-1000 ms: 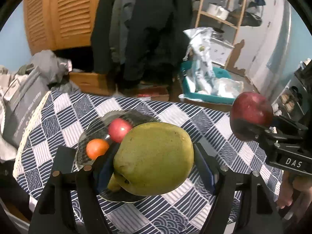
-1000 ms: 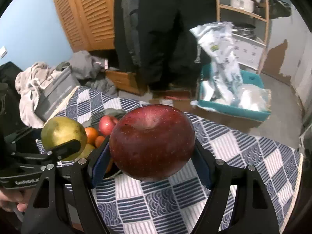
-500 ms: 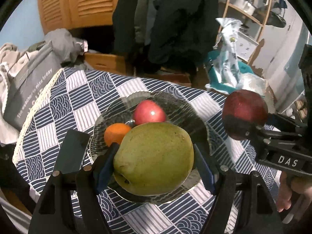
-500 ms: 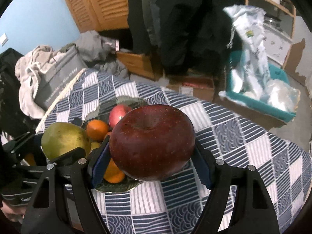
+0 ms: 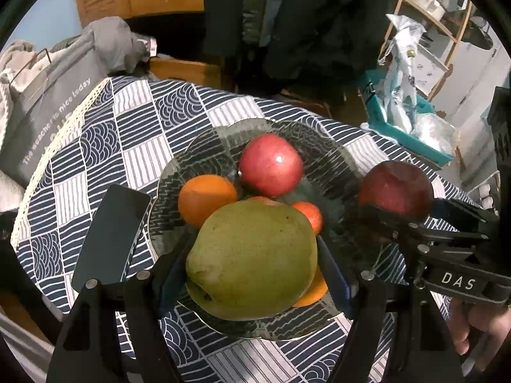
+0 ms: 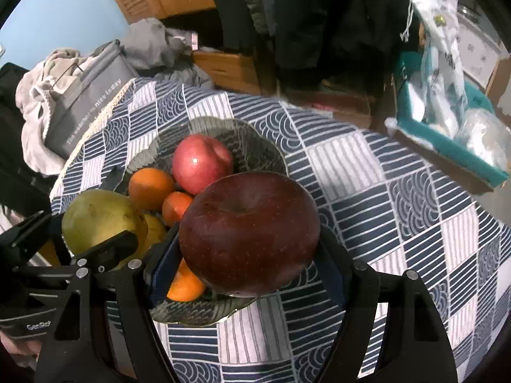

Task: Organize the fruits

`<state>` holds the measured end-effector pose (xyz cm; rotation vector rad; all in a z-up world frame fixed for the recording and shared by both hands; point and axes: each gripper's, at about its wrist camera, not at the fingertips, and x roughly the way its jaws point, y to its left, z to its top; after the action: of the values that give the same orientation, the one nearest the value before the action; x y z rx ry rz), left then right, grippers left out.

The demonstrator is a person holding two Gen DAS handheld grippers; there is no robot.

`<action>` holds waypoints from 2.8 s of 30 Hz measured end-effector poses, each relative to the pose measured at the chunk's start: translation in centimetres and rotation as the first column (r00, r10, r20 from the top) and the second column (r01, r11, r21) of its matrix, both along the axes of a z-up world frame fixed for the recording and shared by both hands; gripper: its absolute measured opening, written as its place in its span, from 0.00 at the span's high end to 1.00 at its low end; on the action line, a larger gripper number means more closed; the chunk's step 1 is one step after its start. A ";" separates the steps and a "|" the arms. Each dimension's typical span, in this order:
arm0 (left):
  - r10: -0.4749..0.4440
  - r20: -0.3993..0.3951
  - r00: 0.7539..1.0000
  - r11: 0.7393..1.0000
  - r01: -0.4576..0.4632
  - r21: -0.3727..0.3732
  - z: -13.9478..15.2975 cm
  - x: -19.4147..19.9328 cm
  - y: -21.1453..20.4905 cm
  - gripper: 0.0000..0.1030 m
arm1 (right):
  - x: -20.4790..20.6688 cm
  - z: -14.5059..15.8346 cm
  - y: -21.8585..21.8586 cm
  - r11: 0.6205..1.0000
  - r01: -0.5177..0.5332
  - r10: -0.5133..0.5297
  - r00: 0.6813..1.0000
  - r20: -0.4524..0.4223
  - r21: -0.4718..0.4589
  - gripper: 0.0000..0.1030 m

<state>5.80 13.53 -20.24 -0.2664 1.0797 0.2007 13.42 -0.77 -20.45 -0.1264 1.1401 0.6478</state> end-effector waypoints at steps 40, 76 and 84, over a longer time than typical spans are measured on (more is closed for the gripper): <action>-0.084 0.244 0.966 0.990 0.054 0.128 10.2 -2.8 -2.9 0.21 | -2.6 11.5 -3.9 0.994 0.091 -0.104 0.957 0.272 0.062 0.23; -0.131 0.437 0.890 0.979 0.047 0.198 19.7 -6.4 -6.1 0.01 | -8.9 20.5 -12.3 0.969 0.210 -0.249 0.818 0.519 0.133 0.18; -0.116 0.458 0.881 0.981 0.031 0.189 20.5 -6.6 -6.7 0.01 | -8.6 20.1 -13.7 0.963 0.236 -0.270 0.818 0.507 0.133 0.18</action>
<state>-0.82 6.83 0.22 -0.1028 0.5839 0.1514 4.81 -14.46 -0.34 -0.0852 0.5903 0.3734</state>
